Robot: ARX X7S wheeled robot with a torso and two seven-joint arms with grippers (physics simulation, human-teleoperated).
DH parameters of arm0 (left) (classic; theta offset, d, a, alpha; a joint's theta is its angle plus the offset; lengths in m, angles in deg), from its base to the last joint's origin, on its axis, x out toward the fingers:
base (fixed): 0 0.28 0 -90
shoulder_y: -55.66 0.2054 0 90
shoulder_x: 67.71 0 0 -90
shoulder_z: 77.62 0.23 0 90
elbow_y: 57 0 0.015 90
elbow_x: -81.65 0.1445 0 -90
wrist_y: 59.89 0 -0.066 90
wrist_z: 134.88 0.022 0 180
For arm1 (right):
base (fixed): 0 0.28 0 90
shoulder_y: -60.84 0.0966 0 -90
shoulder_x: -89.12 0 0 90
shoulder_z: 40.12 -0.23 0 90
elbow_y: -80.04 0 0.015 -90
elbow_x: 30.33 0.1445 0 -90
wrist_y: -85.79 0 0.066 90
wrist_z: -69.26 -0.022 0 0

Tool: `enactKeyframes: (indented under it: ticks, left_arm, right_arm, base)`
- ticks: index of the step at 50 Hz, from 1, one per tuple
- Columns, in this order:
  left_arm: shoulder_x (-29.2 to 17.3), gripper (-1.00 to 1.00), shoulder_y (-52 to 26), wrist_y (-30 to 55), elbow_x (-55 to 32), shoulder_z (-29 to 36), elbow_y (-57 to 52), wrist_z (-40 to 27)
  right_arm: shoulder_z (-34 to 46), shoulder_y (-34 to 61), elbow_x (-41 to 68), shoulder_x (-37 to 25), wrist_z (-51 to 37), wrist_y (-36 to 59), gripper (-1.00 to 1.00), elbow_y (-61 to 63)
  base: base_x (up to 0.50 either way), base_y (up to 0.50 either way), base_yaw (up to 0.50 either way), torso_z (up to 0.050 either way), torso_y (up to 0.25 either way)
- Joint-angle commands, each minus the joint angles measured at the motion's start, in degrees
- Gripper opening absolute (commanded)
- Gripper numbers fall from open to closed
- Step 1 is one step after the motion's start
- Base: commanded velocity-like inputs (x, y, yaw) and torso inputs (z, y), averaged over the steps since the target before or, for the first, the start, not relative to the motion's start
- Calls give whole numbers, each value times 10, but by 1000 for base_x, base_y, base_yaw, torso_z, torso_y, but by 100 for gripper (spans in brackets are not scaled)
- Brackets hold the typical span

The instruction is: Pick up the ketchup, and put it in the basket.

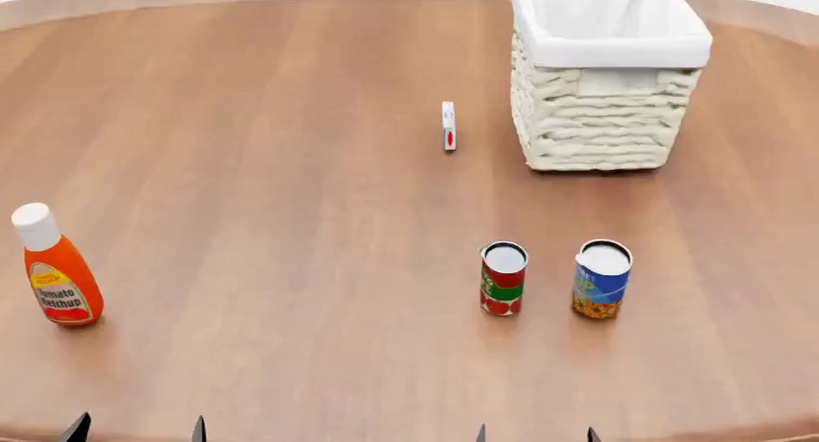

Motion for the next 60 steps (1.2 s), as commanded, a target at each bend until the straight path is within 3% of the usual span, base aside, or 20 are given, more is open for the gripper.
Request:
enactKeyframes:
  ticks: [1,18,19,20,21,24,27,34,38,49,60]
  left_arm:
    - [-9,100,-2,-2,-6,10,2,-14]
    - [-32,100,4,-9,-6,35,-13,-65]
    - [0,100,-86,-86,86,86,86,-75]
    - [-57,100,-2,-19,0,66,0,-98]
    - [-64,100,6,-22,-60,63,-22,-75]
    - [-64,100,5,-25,-52,64,-15,-86]
    - [-66,100,7,-48,12,82,-6,-123]
    - [-69,100,9,-38,33,75,-19,-157]
    - [-80,100,23,-20,72,76,-106,-178]
    - [-81,100,31,67,41,64,-255,-164]
    - [-90,100,36,56,57,72,-262,-178]
  right_arm:
    - [11,-1,11,-8,-12,-1,100,0]
    - [35,-11,47,-30,-45,19,100,35]
    - [-31,34,86,-2,4,73,100,-46]
    - [11,-12,28,-10,-22,20,100,36]
    - [14,-13,31,-11,-28,27,100,41]
    - [23,-14,31,-17,-40,35,100,52]
    - [29,-20,33,-24,-46,42,100,71]
    - [46,-38,23,-33,-65,61,100,131]
    - [70,-58,-29,-41,-90,77,100,216]
    - [92,-86,-58,-52,-112,91,100,316]
    - [99,-94,-68,-67,-129,46,100,307]
  base:
    - [0,0,0,0,0]
    - [0,0,0,0,0]
    - [0,0,0,0,0]
    - [0,0,0,0,0]
    - [0,0,0,0,0]
    - [0,0,0,0,0]
    - [0,0,0,0,0]
    - [0,0,0,0,0]
    - [0,0,0,0,0]
    - [0,0,0,0,0]
    - [113,0,0,0,0]
